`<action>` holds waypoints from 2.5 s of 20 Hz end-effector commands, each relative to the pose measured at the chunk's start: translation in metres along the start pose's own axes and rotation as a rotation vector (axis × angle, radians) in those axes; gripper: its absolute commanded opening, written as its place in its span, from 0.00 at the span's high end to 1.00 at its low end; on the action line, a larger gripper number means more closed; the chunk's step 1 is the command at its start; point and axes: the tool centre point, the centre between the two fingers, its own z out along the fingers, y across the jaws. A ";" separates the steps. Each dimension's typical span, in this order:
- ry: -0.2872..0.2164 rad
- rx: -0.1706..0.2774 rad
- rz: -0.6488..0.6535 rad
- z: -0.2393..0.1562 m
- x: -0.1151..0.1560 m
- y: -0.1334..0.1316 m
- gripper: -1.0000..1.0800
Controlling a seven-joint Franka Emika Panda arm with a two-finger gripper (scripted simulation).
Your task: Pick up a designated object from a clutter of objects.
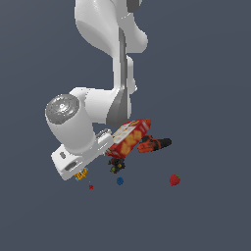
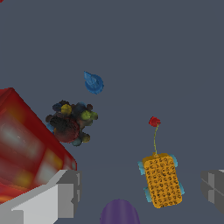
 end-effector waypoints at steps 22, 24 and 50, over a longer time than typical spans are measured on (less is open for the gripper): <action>0.003 -0.008 -0.226 0.074 -0.039 0.056 0.04; 0.003 -0.008 -0.226 0.076 -0.040 0.056 0.04; 0.003 -0.008 -0.229 0.125 -0.040 0.057 1.00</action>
